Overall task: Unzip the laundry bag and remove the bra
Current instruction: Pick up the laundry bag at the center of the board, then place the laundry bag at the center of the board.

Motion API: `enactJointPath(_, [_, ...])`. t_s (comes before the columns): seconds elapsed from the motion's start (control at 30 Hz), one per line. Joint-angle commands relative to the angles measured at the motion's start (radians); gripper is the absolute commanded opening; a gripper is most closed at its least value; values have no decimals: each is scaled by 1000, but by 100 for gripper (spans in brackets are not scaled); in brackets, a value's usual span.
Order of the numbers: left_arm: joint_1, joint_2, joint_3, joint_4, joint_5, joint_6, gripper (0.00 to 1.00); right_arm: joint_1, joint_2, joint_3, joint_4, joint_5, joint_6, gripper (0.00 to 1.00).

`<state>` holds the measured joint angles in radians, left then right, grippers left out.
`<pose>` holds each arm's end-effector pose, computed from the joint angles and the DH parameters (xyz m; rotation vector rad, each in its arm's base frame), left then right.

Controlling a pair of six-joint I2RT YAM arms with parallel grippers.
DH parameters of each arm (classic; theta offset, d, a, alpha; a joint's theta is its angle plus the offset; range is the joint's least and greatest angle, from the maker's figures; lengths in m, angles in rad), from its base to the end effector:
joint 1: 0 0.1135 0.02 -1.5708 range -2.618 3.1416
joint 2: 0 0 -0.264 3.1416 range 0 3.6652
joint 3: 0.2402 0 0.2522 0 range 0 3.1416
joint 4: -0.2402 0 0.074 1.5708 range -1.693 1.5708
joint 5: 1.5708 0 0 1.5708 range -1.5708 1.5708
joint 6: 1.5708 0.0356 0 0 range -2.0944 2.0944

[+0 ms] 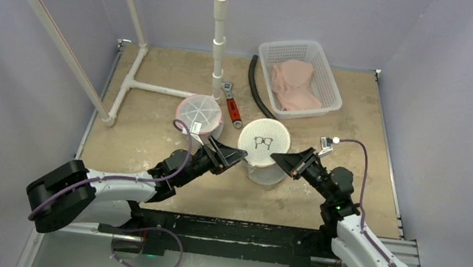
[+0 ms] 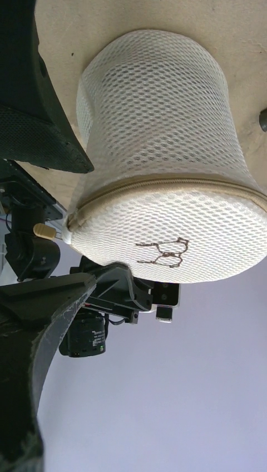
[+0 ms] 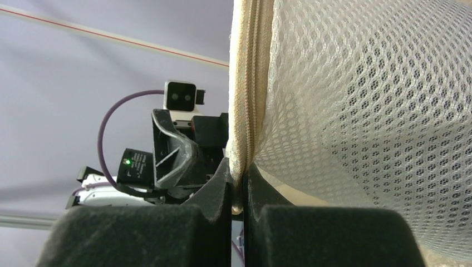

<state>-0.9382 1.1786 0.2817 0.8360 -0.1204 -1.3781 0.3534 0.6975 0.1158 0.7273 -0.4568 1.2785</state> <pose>0.1382 -0.1813 0.1968 -0.5241 1.8461 -1.6051 0.1448 0.0701 0.2140 0.3315 1.6373 1.6168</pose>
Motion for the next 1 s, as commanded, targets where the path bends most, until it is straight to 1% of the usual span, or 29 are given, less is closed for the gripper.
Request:
enactJointPath(0.0, [6, 63, 58, 76, 0, -22, 64, 4, 1, -9, 80, -17, -19, 0])
enactJointPath(0.13, [19, 135, 70, 123, 14, -40, 60, 4, 5, -7, 81, -34, -29, 0])
enactJointPath(0.23, [21, 173, 91, 140, 35, -34, 52, 5, 1, -3, 69, -41, -41, 0])
enactJointPath(0.3, [23, 187, 96, 144, 42, -31, 43, 4, -2, 5, 55, -50, -55, 0])
enactJointPath(0.53, [24, 176, 79, 159, 41, -27, 0, 5, -30, 32, -32, -94, -141, 0])
enactJointPath(0.57, [24, 171, 77, 157, 42, -25, 0, 4, -31, 46, -63, -101, -170, 5])
enactJointPath(0.6, [23, 164, 74, 157, 41, -25, 0, 5, -32, 61, -94, -109, -206, 23])
enactJointPath(0.67, [23, 142, 66, 155, 34, -22, 0, 4, -37, 105, -179, -130, -291, 52])
enactJointPath(0.7, [23, 127, 64, 143, 29, -23, 0, 4, -45, 135, -240, -130, -346, 60])
enactJointPath(0.8, [23, 67, 72, 66, -11, -7, 0, 4, -87, 245, -471, -55, -531, 79])
enactJointPath(0.87, [24, 8, 84, -4, -46, 17, 0, 6, -108, 312, -588, 1, -636, 84])
enactJointPath(0.97, [23, -52, 104, -105, -117, 40, 0, 23, -99, 399, -691, 80, -738, 89])
